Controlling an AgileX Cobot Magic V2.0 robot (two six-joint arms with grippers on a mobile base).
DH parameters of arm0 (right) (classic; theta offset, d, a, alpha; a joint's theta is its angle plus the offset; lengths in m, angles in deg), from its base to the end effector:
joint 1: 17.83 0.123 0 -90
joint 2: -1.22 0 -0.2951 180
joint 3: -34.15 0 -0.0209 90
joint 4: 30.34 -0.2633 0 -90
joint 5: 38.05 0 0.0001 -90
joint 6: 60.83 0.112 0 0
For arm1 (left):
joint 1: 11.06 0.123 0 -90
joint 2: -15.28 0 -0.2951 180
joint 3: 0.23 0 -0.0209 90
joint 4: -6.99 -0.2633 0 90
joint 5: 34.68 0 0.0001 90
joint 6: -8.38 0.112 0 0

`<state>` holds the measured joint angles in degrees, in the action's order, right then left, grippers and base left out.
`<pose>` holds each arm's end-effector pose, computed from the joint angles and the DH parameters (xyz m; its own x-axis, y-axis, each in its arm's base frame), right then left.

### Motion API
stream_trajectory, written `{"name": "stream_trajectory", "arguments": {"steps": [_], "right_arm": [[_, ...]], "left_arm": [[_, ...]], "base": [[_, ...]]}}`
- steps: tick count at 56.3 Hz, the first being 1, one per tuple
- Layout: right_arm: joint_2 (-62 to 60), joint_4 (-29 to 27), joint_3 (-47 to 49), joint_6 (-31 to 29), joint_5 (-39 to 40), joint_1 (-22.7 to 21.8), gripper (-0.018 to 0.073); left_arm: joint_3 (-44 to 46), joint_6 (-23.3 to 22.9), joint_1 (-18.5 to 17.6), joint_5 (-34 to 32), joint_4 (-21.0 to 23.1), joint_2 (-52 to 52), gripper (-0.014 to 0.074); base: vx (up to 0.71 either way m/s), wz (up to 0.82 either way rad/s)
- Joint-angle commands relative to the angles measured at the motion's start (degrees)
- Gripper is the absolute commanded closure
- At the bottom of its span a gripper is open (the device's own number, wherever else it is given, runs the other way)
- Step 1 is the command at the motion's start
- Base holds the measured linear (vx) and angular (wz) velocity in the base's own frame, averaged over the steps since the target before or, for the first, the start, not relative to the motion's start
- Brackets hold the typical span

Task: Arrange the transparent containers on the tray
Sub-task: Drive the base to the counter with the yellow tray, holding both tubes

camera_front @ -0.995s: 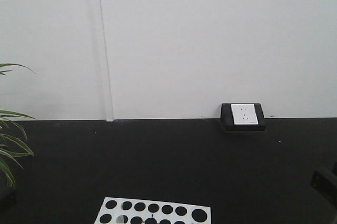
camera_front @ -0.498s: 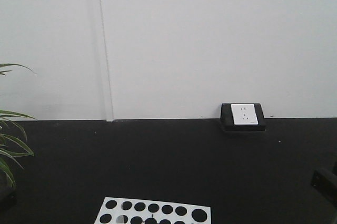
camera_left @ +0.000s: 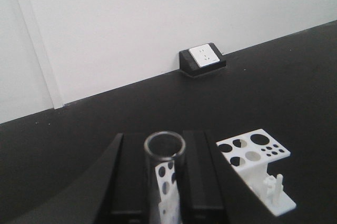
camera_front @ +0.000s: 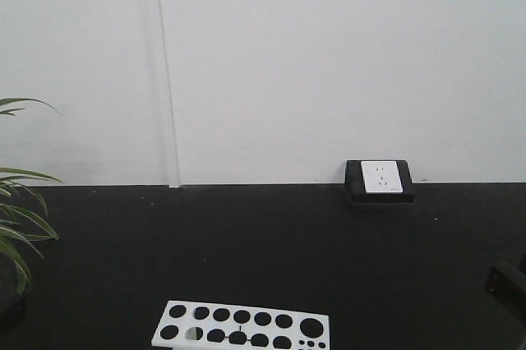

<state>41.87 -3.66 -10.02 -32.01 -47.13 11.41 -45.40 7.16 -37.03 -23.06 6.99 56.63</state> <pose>0.1330 0.0653 0.3540 -0.0629 0.0133 -0.9979 -0.4232 0.9052 0.0387 0.1356 -0.0661 0.3388 -0.1366 0.0428 -0.9897 0.4351 0.9001 -0.0211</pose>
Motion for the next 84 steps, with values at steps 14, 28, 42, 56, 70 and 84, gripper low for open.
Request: {"name": "stream_trajectory", "arguments": {"steps": [14,28,42,56,70,84], "right_arm": [[0.0,0.6,1.7,-0.1,4.1,0.0,0.0571],[0.0,0.6,1.7,-0.1,4.1,0.0,0.0571],[0.0,0.6,1.7,-0.1,4.1,0.0,0.0571],[0.0,0.6,1.7,-0.1,4.1,0.0,0.0571],[0.0,0.6,1.7,-0.1,4.1,0.0,0.0571],[0.0,0.6,1.7,-0.1,4.1,0.0,0.0571]], "left_arm": [[1.7,-0.6,-0.3,-4.7,0.5,0.1,0.0597],[1.7,-0.6,-0.3,-4.7,0.5,0.1,0.0597],[1.7,-0.6,-0.3,-4.7,0.5,0.1,0.0597],[1.7,-0.6,-0.3,-4.7,0.5,0.1,0.0597],[1.7,-0.6,-0.3,-4.7,0.5,0.1,0.0597],[1.7,-0.6,-0.3,-4.7,0.5,0.1,0.0597]], "base": [[-0.16,0.07],[-0.23,0.00],[-0.29,-0.09],[-0.35,0.00],[-0.38,0.12],[-0.39,0.26]]}}
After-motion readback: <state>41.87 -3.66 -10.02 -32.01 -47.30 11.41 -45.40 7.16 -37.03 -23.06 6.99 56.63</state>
